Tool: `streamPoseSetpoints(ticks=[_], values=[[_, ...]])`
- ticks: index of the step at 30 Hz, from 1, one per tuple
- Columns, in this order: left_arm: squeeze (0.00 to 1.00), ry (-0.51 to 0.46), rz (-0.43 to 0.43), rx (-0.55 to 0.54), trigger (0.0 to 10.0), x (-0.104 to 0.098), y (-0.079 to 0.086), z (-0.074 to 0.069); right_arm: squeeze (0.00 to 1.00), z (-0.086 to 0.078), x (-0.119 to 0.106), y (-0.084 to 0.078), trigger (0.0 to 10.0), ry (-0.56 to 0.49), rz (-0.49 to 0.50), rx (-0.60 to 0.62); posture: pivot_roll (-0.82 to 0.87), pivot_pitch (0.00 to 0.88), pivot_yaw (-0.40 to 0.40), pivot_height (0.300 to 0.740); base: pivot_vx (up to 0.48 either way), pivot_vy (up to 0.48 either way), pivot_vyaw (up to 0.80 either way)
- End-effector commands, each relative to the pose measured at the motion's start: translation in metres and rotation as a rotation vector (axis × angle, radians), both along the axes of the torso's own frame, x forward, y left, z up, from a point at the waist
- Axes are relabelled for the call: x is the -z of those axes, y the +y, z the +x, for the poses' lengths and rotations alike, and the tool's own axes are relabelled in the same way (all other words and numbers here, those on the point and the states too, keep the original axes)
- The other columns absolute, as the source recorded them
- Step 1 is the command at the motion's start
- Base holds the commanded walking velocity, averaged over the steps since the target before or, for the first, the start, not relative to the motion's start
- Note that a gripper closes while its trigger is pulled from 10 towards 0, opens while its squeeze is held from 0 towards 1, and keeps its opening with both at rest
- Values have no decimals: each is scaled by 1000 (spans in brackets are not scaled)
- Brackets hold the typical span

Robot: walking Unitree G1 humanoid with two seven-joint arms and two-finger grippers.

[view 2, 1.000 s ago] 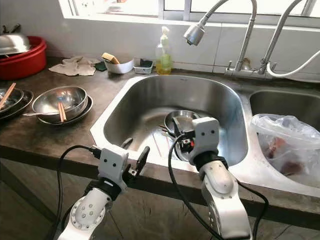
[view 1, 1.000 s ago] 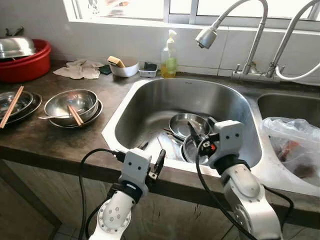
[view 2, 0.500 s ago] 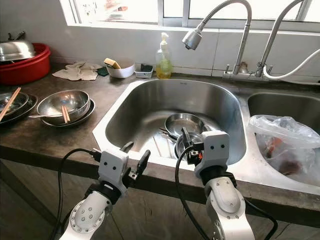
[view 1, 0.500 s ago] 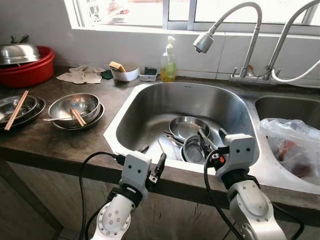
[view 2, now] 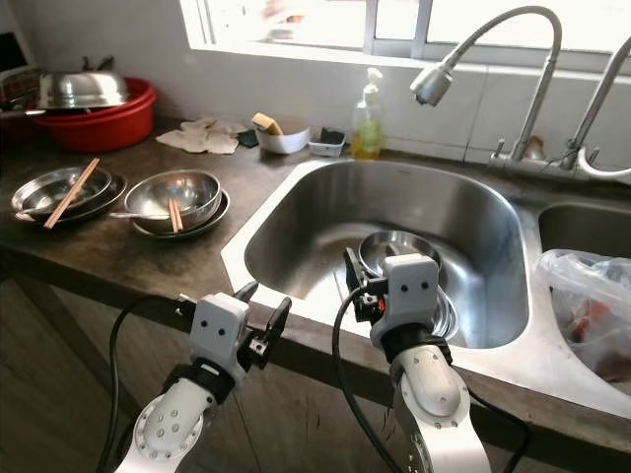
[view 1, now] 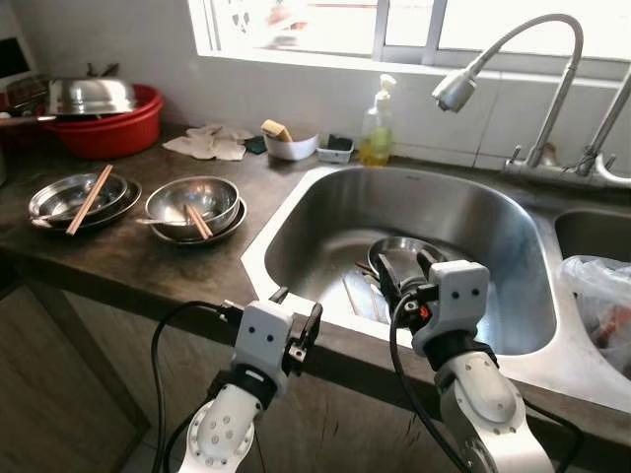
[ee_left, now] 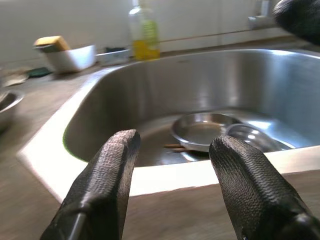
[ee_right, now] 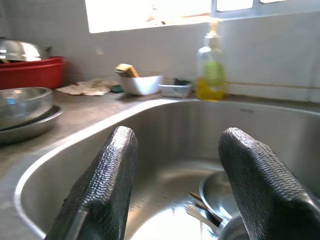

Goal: Kitchen organization

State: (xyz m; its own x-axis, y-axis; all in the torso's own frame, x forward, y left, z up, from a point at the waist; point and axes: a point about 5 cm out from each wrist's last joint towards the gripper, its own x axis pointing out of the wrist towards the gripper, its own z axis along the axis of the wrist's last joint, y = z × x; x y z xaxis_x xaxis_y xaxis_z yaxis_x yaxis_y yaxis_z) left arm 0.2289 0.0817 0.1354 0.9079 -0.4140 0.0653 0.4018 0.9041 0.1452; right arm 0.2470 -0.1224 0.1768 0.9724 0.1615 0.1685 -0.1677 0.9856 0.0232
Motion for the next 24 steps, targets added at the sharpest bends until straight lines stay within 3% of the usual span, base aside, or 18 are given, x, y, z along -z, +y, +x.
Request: streamPoseSetpoints(ticks=[1,20,24], values=[[0,10,7,8,10000,2,-1,0,0,1,0,0,10000,7,6,4,25,0,-10,740,0,0,0],[0,15,18,21,10000,5,-2,-2,0,1,-1,2,10000,11,19,3,22,0,-5,740,0,0,0],[0,15,17,19,10000,5,-2,-2,0,1,-1,3,10000,7,23,3,21,0,-3,740,-246,0,0]])
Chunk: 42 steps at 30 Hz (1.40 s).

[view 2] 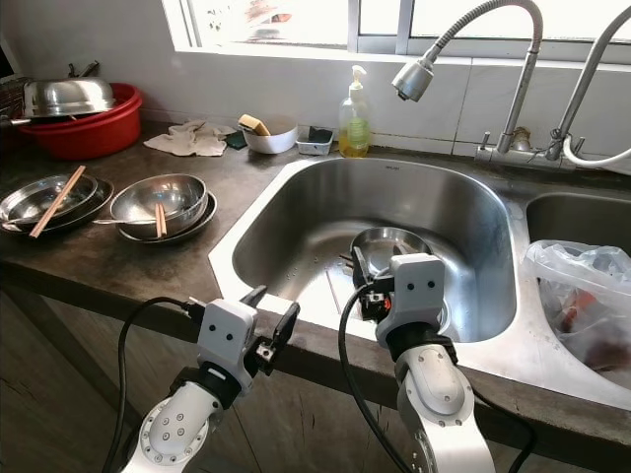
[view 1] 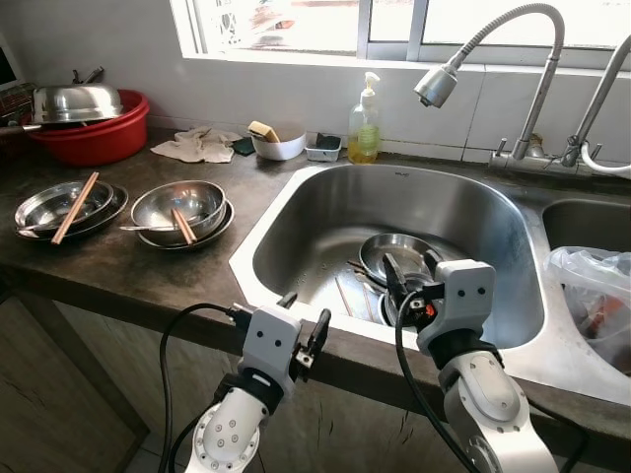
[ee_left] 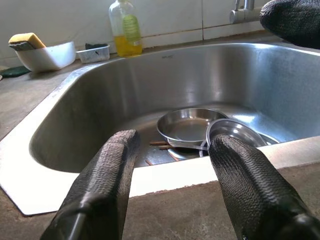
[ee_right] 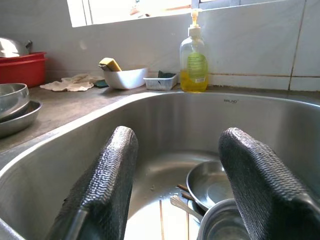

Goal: Kitchen organization

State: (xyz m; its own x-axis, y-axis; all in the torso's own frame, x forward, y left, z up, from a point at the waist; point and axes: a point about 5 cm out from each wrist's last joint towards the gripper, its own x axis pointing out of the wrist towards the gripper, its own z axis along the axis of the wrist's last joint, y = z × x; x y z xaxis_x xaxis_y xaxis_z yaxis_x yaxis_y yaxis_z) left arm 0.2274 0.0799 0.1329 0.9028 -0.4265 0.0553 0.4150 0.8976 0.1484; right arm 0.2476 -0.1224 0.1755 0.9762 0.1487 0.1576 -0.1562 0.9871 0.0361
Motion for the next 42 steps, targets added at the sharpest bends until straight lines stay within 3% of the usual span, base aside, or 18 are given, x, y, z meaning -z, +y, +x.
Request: streamPoseSetpoints(ticks=[1,42], values=[[0,6,9,6,10000,2,0,-1,0,0,-4,3,10000,-11,17,-12,22,0,-6,740,-244,0,0],[0,2,0,-3,10000,2,0,-2,0,0,-3,3,10000,-2,21,-19,28,0,-8,740,-306,0,0]])
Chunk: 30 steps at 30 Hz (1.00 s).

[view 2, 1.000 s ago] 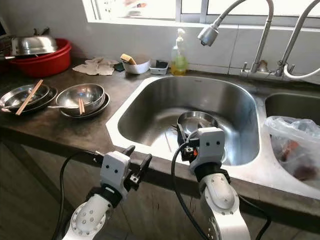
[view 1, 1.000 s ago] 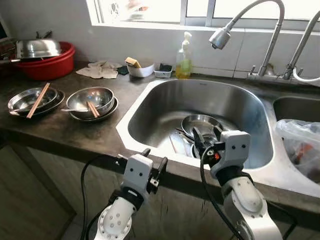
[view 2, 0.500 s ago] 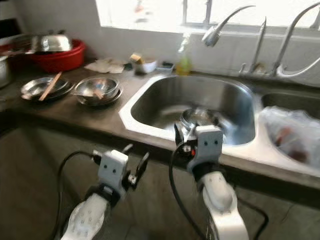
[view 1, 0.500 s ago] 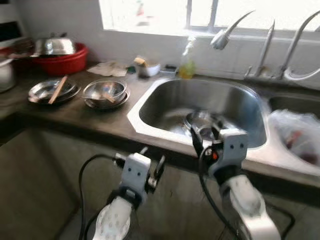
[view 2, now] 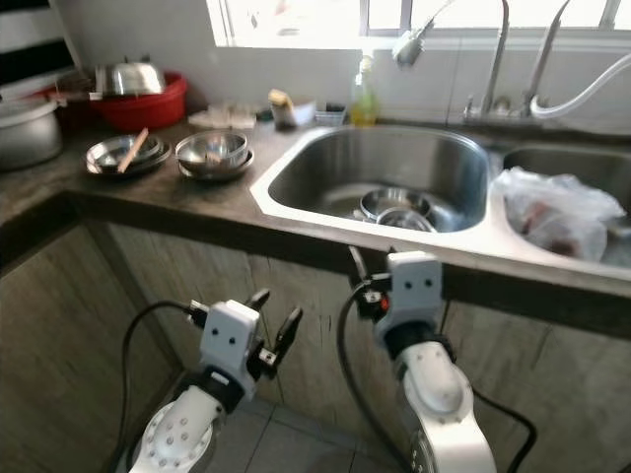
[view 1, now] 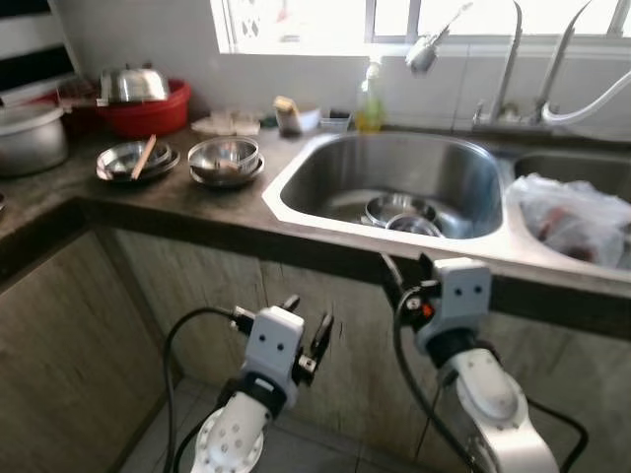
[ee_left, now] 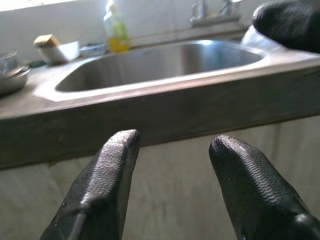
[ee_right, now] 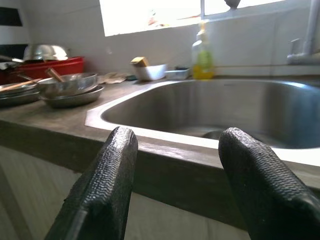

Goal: Kitchen organization

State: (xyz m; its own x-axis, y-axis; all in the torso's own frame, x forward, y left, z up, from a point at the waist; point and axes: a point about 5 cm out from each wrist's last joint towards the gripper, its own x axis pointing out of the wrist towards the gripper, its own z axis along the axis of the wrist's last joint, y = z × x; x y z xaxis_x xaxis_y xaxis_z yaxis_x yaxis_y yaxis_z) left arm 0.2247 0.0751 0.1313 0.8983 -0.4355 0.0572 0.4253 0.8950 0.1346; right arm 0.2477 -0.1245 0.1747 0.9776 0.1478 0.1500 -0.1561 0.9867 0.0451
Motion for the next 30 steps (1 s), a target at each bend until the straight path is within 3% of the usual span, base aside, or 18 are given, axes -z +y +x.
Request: streamPoseSetpoints(ticks=[1,12,30], values=[[0,-2,13,-14,10000,0,5,1,0,-1,-2,5,10000,-7,11,-20,27,0,-7,740,-292,0,0],[0,10,16,-30,10000,1,8,0,0,-2,16,3,10000,74,-37,-37,29,0,-11,740,-290,0,0],[0,14,13,-37,10000,2,8,2,0,-2,20,6,10000,99,-38,-45,38,3,-20,740,0,0,0]])
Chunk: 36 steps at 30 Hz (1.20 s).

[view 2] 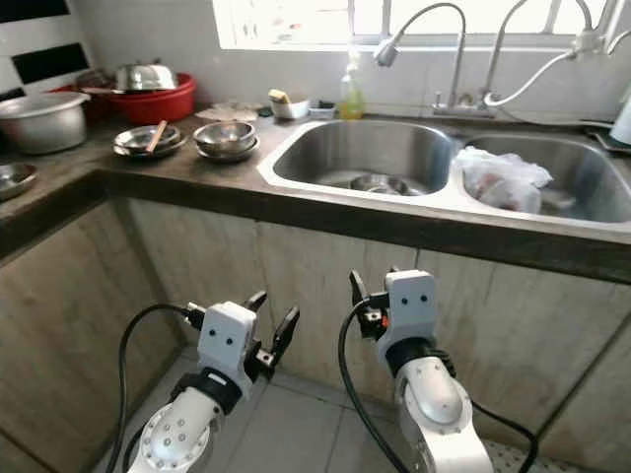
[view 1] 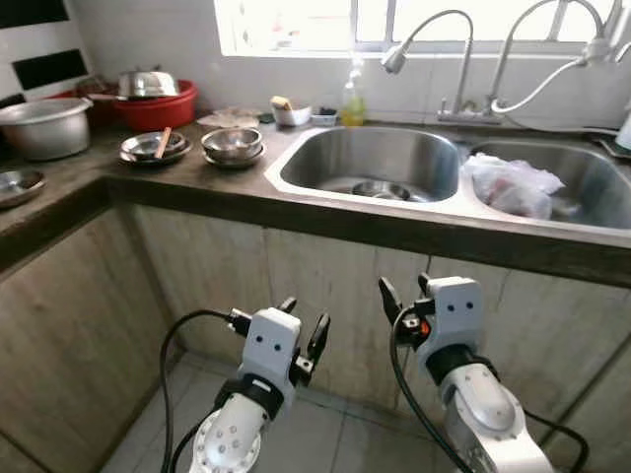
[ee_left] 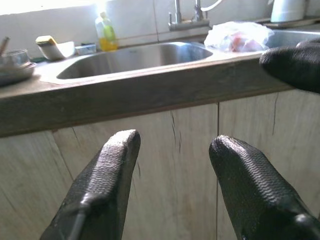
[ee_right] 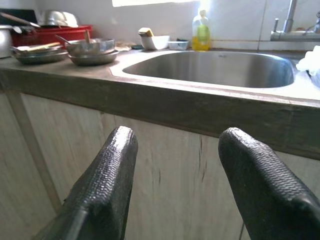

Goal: Kitchen organization

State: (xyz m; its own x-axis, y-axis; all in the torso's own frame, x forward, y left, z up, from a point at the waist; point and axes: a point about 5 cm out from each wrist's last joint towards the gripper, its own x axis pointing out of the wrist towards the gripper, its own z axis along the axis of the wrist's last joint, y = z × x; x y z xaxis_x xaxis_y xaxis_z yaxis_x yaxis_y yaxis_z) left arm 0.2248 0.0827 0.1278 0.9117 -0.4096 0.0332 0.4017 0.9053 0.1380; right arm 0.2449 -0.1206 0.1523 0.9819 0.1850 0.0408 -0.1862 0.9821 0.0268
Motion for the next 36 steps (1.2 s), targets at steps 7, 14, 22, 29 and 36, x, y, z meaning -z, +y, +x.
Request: streamPoseSetpoints(ticks=[7,14,22,29,36], values=[[0,-15,9,-1,10000,-1,0,1,0,1,-3,2,10000,-11,-7,-20,39,0,-22,740,0,0,0],[0,-25,13,10,10000,-2,-2,1,0,1,-5,3,10000,-21,-12,-28,41,0,-20,740,254,0,619],[0,-27,20,14,10000,-2,-1,2,0,3,-7,3,10000,-32,-10,-25,40,0,-15,740,313,0,790],[0,-26,20,12,10000,-2,0,2,0,2,-7,4,10000,-31,-6,-23,42,0,-14,740,315,0,794],[0,-24,16,5,10000,-3,0,2,0,2,-7,4,10000,-29,-4,-22,41,3,-15,740,315,0,721]])
